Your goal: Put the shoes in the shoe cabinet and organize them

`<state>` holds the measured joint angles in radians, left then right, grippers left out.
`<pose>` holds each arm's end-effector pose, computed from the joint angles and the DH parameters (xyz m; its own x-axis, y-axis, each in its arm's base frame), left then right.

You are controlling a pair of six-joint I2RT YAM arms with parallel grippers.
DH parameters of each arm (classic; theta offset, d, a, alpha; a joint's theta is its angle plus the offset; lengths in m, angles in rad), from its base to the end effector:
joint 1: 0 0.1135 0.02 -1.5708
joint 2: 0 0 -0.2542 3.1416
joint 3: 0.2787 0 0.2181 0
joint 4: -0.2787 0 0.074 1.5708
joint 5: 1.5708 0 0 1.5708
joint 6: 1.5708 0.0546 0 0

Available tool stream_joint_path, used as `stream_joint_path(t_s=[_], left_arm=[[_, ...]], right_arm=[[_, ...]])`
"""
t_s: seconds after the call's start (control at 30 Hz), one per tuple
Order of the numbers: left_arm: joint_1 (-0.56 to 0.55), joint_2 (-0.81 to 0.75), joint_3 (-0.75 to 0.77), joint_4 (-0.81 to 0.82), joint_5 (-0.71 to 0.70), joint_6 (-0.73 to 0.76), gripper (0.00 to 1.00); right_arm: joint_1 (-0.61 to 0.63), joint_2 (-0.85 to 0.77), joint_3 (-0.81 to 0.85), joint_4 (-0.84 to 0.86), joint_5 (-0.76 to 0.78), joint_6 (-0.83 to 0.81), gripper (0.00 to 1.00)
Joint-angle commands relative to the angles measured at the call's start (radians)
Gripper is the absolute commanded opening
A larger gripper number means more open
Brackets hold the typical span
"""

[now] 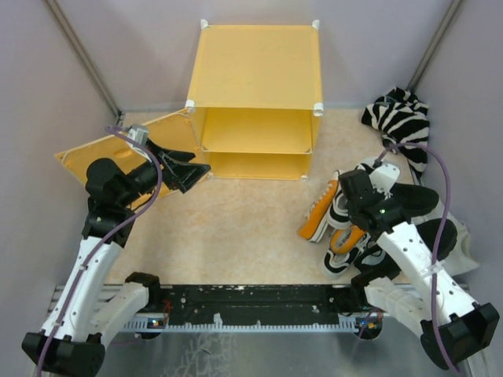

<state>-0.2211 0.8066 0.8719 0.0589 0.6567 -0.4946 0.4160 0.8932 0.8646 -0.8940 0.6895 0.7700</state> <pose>0.1544 -0.0689 0.3851 -0.2566 -0.3276 -0.9093 0.7305 0.5503 -0.4044 0.1440 0.0256 0.2729 -0.4960 0.3681 -0.7865 0.5360 0.8423 0.0562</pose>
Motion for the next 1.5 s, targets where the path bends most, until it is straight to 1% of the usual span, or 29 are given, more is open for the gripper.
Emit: stream_joint_path(t_s=[0.0,0.07,0.17,0.23,0.3,0.33,0.43,0.53,0.6,0.73,0.8,0.9,0.93,1.03,1.07,1.1,1.13,1.17,1.23,1.47], left_arm=[[-0.004,0.006,0.006,0.002,-0.016,0.025,0.99],[-0.004,0.010,0.013,0.002,-0.017,0.024,0.99],[-0.004,0.014,0.020,0.002,-0.019,0.024,0.99],[-0.004,0.011,0.022,0.001,-0.024,0.025,0.99],[-0.004,0.011,0.021,-0.002,-0.031,0.027,0.99],[-0.005,0.013,0.021,-0.002,-0.033,0.026,0.99],[-0.004,0.016,0.024,-0.009,-0.037,0.026,0.99],[-0.005,0.015,0.026,-0.012,-0.036,0.025,0.99],[-0.006,0.012,0.026,-0.016,-0.039,0.024,0.99],[-0.005,0.010,0.028,-0.029,-0.050,0.035,0.99],[-0.006,0.008,0.031,-0.041,-0.056,0.042,0.99],[-0.006,0.003,0.040,-0.057,-0.061,0.051,0.99],[-0.006,0.002,0.043,-0.060,-0.062,0.055,0.99],[-0.005,0.000,0.045,-0.066,-0.069,0.061,0.99],[-0.005,0.000,0.045,-0.068,-0.070,0.063,0.99],[-0.006,0.000,0.047,-0.069,-0.069,0.063,0.99],[-0.006,0.001,0.047,-0.070,-0.067,0.063,0.99],[-0.006,0.001,0.048,-0.072,-0.067,0.064,0.99],[-0.006,0.000,0.051,-0.075,-0.064,0.066,0.99],[-0.006,0.005,0.050,-0.077,-0.068,0.070,0.99]], right_arm=[[-0.002,-0.063,0.104,0.037,-0.005,-0.056,0.00],[-0.002,-0.073,0.151,0.023,-0.053,-0.075,0.00],[0.007,-0.072,0.204,0.017,-0.174,-0.086,0.00],[0.049,-0.066,0.214,0.022,-0.220,-0.068,0.00],[0.158,-0.051,0.208,0.037,-0.202,-0.027,0.00],[0.257,-0.031,0.204,0.042,-0.167,0.003,0.00],[0.471,0.052,0.211,0.062,-0.063,0.083,0.00],[0.597,0.139,0.203,0.152,-0.060,0.108,0.00],[0.630,0.199,0.176,0.274,-0.115,0.073,0.00],[0.634,0.312,0.115,0.527,-0.193,-0.042,0.00],[0.633,0.385,0.106,0.603,-0.189,-0.087,0.00],[0.631,0.483,0.105,0.666,-0.178,-0.116,0.01],[0.630,0.512,0.106,0.685,-0.188,-0.122,0.07],[0.627,0.606,0.117,0.721,-0.233,-0.126,0.40],[0.628,0.633,0.122,0.724,-0.237,-0.120,0.49],[0.627,0.653,0.128,0.720,-0.239,-0.116,0.64],[0.627,0.668,0.134,0.708,-0.236,-0.112,0.76],[0.628,0.671,0.135,0.700,-0.231,-0.112,0.82],[0.631,0.647,0.116,0.701,-0.223,-0.121,0.85],[0.662,0.443,-0.017,0.689,-0.307,-0.141,0.85]])
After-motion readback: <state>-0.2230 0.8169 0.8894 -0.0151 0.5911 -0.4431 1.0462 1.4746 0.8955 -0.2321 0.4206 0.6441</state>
